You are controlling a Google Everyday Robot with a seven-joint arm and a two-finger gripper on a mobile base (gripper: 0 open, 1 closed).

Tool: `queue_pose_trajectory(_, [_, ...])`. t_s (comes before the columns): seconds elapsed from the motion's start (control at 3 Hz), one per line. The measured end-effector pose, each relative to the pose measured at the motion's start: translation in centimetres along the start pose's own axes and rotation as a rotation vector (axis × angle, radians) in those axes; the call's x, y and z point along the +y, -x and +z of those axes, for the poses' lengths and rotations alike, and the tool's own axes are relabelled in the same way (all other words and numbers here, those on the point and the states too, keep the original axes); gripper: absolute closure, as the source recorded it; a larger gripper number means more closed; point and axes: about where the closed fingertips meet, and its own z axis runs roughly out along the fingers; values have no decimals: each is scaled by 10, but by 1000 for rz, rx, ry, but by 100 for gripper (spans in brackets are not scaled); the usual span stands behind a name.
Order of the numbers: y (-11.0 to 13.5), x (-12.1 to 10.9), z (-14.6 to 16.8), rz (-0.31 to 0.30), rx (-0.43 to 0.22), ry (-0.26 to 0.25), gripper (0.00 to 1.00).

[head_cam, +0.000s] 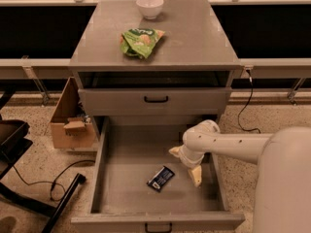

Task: Pick rxbar blueberry from middle drawer and place on counter

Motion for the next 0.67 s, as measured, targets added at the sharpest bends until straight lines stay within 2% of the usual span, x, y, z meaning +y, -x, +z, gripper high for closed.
queue_pose_trajectory(0.33, [21,-6,12,-99,-14,-5,0])
queue_pose_trajectory(0.67, [39,-6,13,-155,5,-5,0])
